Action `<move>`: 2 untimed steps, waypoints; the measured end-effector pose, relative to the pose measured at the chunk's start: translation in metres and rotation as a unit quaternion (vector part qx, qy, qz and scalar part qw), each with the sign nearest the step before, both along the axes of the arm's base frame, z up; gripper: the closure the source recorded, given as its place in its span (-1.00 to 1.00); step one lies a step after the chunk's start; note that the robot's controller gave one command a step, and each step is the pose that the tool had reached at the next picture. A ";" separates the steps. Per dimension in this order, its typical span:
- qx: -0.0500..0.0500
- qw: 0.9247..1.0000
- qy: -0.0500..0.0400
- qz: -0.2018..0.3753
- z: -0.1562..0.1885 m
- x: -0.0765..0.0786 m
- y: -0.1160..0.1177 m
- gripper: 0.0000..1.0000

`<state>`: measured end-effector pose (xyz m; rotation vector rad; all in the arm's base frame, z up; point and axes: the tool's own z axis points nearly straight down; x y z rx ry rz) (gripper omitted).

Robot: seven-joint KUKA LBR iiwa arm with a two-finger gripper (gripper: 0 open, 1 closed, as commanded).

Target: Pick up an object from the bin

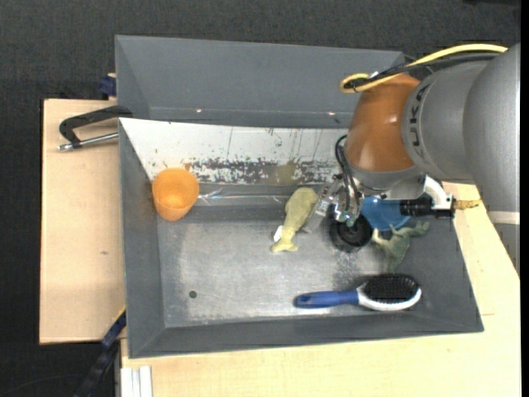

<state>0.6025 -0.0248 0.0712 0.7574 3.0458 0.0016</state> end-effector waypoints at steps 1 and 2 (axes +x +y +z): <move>0.000 1.000 0.000 0.008 0.000 -0.013 0.008 1.00; 0.000 1.000 0.001 0.009 0.000 -0.013 0.008 -1.00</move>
Offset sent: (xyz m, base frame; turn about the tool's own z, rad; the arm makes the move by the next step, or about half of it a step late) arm -0.0143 0.0078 -0.0012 -0.0162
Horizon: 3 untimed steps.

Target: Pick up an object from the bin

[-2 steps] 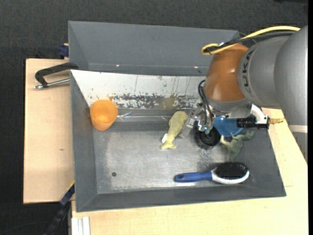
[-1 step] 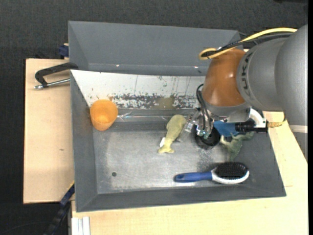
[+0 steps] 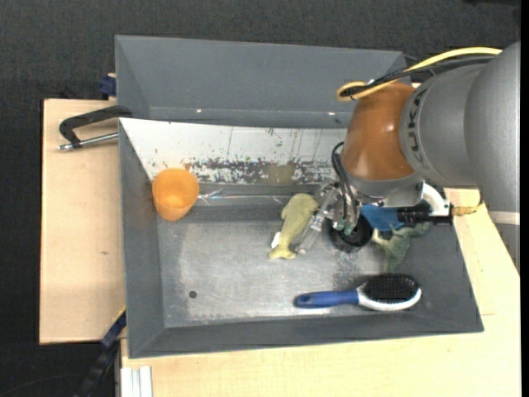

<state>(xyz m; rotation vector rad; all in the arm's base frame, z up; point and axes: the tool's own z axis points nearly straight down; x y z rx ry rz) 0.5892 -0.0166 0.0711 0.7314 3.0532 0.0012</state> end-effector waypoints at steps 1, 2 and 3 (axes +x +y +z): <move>0.000 1.000 0.000 0.000 0.000 0.000 0.000 1.00; 0.000 1.000 0.000 0.000 0.000 0.000 0.000 -1.00; 0.000 1.000 0.000 0.000 0.000 0.000 0.000 1.00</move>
Offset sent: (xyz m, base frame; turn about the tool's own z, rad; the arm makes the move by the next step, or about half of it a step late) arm 0.0000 0.0000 0.0000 0.0000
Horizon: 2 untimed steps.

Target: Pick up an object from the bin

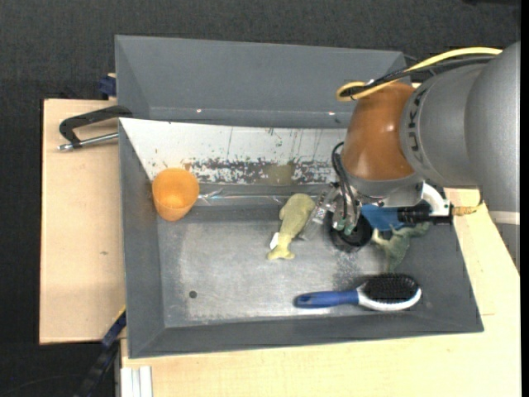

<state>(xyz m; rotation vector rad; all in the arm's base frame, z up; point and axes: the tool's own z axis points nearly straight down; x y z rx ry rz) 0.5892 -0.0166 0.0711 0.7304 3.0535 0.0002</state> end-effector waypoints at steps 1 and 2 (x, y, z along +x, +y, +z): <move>0.002 1.000 -0.002 0.013 0.000 0.008 0.059 1.00; 0.001 1.000 -0.001 0.011 0.000 0.008 0.055 -1.00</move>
Offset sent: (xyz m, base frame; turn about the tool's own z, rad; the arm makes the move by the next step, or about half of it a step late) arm 0.0066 0.0537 -0.0011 -0.0187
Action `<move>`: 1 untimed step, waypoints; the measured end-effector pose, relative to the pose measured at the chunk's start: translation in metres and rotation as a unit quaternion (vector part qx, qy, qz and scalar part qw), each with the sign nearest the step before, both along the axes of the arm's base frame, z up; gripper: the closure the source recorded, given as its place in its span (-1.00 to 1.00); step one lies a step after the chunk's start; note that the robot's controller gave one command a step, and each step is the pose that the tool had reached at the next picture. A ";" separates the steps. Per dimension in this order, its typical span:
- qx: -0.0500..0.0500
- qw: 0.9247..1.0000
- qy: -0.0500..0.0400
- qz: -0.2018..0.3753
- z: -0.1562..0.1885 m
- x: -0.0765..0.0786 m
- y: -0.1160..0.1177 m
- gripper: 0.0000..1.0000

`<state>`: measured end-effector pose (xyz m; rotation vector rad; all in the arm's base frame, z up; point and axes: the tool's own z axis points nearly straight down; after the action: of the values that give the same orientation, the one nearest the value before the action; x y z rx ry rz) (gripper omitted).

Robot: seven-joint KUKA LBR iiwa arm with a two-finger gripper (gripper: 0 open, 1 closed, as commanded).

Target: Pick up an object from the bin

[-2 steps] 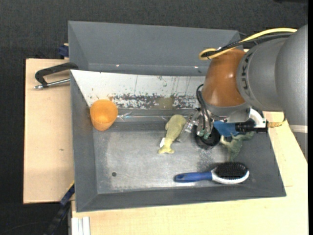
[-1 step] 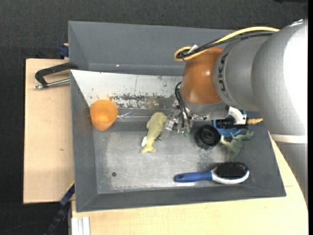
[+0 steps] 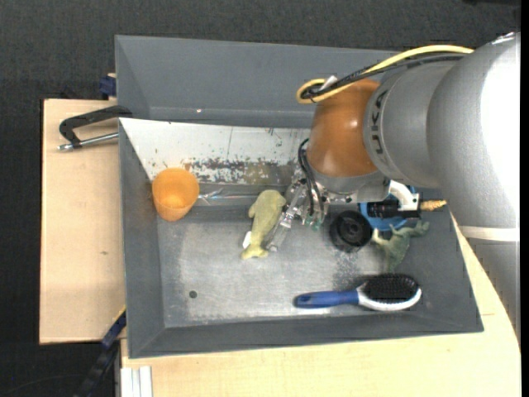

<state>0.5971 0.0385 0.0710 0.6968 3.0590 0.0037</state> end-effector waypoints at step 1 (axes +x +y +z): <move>-0.003 1.000 -0.003 0.000 0.041 0.001 -0.078 -1.00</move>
Offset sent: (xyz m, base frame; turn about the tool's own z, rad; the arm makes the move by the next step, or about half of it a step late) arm -0.0013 -0.0735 0.0377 -0.0065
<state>0.5980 -0.0399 0.1125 0.6944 3.0533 -0.0025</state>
